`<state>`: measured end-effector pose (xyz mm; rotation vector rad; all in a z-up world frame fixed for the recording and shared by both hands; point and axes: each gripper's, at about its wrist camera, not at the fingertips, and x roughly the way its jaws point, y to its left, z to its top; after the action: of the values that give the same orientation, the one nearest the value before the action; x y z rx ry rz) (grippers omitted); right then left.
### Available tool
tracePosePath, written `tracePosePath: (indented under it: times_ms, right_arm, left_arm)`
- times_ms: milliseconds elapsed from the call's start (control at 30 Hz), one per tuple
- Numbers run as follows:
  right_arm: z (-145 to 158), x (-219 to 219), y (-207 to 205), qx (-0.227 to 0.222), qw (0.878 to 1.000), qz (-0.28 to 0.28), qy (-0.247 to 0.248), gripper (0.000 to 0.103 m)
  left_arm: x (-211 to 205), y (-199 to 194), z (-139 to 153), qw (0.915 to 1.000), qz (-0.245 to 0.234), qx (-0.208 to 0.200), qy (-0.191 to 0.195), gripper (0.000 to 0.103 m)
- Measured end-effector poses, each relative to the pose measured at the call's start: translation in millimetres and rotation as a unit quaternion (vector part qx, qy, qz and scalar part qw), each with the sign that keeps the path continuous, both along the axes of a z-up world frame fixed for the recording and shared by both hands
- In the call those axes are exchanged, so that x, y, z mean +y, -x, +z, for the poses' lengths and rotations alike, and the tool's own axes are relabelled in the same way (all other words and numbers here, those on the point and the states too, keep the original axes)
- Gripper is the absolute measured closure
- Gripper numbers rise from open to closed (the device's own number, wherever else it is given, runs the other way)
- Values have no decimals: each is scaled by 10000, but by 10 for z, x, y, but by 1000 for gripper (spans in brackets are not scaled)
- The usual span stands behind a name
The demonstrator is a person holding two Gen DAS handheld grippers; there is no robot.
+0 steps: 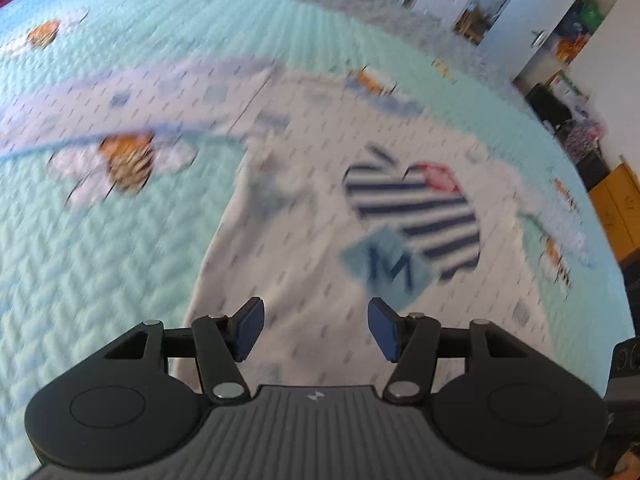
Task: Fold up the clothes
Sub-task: 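Smooth the garment's body with both grippers near the striped apple patch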
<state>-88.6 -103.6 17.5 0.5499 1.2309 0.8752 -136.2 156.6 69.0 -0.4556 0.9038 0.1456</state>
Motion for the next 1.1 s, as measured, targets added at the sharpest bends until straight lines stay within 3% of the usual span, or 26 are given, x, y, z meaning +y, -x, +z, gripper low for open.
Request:
tracePosePath:
  times_ms: [133, 333, 533, 633, 700, 800, 900, 1100]
  right_arm:
    - [-109, 114, -57, 116, 9998, 172, 43, 62]
    - [-151, -117, 17, 289, 9994, 202, -53, 62]
    - [-26, -631, -151, 52, 9977, -656, -173, 53]
    - [-170, -830, -132, 288, 9963, -806, -94, 61]
    - [-193, -907, -55, 300, 9961, -815, -158, 61]
    - [-89, -854, 38, 41, 9973, -722, 127, 61]
    - [129, -700, 45, -627, 9944, -578, 632, 60]
    - [443, -319, -369, -1744, 9770, -437, 1151, 60]
  left_arm:
    - [58, -216, -245, 9986, 225, 473, -94, 44]
    - [15, -102, -197, 9982, 208, 485, -300, 43]
    - [65, 35, -209, 9970, 286, 601, -385, 41]
    - [69, 91, -188, 9973, 308, 575, -349, 41]
    - [84, 126, -161, 9972, 365, 581, -298, 41]
    - [98, 185, -81, 9978, 441, 456, -188, 41]
    - [52, 176, -7, 9988, 318, 295, -211, 41]
    - [33, 134, -203, 9970, 253, 664, -296, 42]
